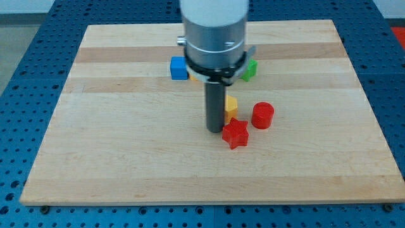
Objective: Push the hexagon into the triangle
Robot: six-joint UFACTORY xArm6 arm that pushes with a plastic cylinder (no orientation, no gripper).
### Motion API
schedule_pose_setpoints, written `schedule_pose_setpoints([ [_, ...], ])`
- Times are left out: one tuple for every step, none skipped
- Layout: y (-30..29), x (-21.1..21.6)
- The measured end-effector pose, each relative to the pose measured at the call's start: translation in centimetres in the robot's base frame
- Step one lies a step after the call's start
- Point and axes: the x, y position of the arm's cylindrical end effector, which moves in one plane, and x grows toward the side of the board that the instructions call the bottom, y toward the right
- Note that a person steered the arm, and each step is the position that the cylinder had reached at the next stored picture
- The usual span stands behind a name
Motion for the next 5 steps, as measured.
schedule_pose_setpoints([
  [2.4,0.0],
  [2.5,-0.6],
  [2.5,-2.0],
  [2.5,-2.9],
  [2.5,-3.5],
])
